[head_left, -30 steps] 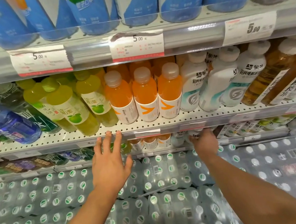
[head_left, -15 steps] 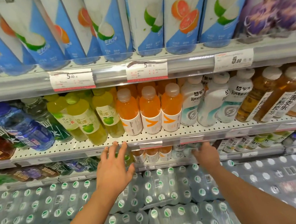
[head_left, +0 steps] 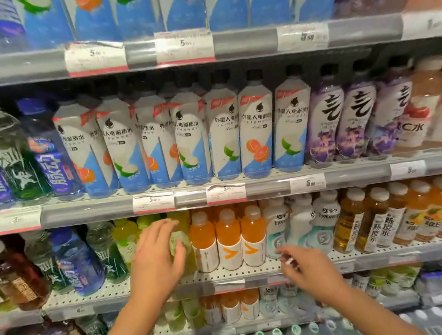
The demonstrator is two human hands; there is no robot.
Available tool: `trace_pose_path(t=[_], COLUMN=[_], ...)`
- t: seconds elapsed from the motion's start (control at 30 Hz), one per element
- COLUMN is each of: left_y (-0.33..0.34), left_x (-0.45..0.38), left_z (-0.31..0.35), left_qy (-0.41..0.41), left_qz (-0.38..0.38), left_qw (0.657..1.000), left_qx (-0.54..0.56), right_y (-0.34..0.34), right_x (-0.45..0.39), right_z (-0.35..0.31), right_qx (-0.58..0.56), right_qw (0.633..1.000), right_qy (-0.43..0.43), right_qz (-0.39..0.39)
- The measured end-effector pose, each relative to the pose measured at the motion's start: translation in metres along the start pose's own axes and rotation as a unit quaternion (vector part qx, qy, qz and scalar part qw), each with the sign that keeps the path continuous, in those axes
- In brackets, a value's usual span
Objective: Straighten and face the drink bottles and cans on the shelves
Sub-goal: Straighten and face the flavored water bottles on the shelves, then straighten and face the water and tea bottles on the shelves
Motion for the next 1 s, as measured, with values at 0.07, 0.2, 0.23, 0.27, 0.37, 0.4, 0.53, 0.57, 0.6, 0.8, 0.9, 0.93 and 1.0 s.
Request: trace_pose_path(t=[0.07,0.2,0.23,0.27,0.37,0.4,0.53,0.57,0.6,0.8,0.9,0.93,1.0], left_y=[-0.035,-0.096,-0.109,-0.123,-0.161,-0.171,-0.203,-0.209,-0.213,-0.217,-0.214,-0.212,-0.21], left_x=[-0.013,-0.036,-0.041,-0.045,-0.059,-0.064,-0.08,-0.084,-0.087,-0.112,-0.12,-0.121,-0.122], left_z=[0.019,0.056,0.064,0.071,0.089,0.093,0.097,0.096,0.095,0.077,0.069,0.067,0.065], left_qy=[0.035,0.108,0.122,0.131,0.15,0.156,0.154,0.151,0.148,0.084,0.061,0.059,0.06], left_qz=[0.045,0.106,0.117,0.128,0.163,0.171,0.191,0.194,0.195,0.172,0.161,0.161,0.162], left_qw=[0.998,0.988,0.985,0.982,0.973,0.97,0.965,0.964,0.964,0.966,0.964,0.963,0.962], left_qx=[0.0,-0.026,-0.033,-0.041,-0.065,-0.073,-0.097,-0.098,-0.102,-0.174,-0.202,-0.208,-0.211], right_y=[-0.054,-0.151,-0.173,-0.192,-0.238,-0.25,-0.278,-0.28,-0.282,-0.283,-0.286,-0.285,-0.281], right_x=[0.001,0.0,0.0,-0.002,-0.011,-0.014,-0.03,-0.038,-0.045,-0.066,-0.061,-0.06,-0.059], right_z=[-0.037,-0.103,-0.117,-0.128,-0.154,-0.16,-0.173,-0.174,-0.174,-0.174,-0.173,-0.172,-0.169], right_qx=[0.022,0.058,0.065,0.071,0.095,0.106,0.14,0.15,0.161,0.169,0.14,0.142,0.135], right_qw=[0.996,0.97,0.96,0.951,0.938,0.933,0.928,0.933,0.938,0.951,0.95,0.949,0.952], right_qy=[-0.049,-0.124,-0.141,-0.152,-0.15,-0.149,-0.106,-0.08,-0.054,-0.014,-0.029,-0.031,-0.035], right_qz=[0.068,0.202,0.235,0.261,0.297,0.309,0.329,0.318,0.303,0.26,0.278,0.278,0.273])
Point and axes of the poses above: each hand's wrist, its own x-axis away from the middle knuckle, its own y-axis out of the palm, z = x × y, the point moved 8 cm from there along -x, towards the middle knuckle, and after that the axes turned 14 degrees about -z, right-handed, at the moved point
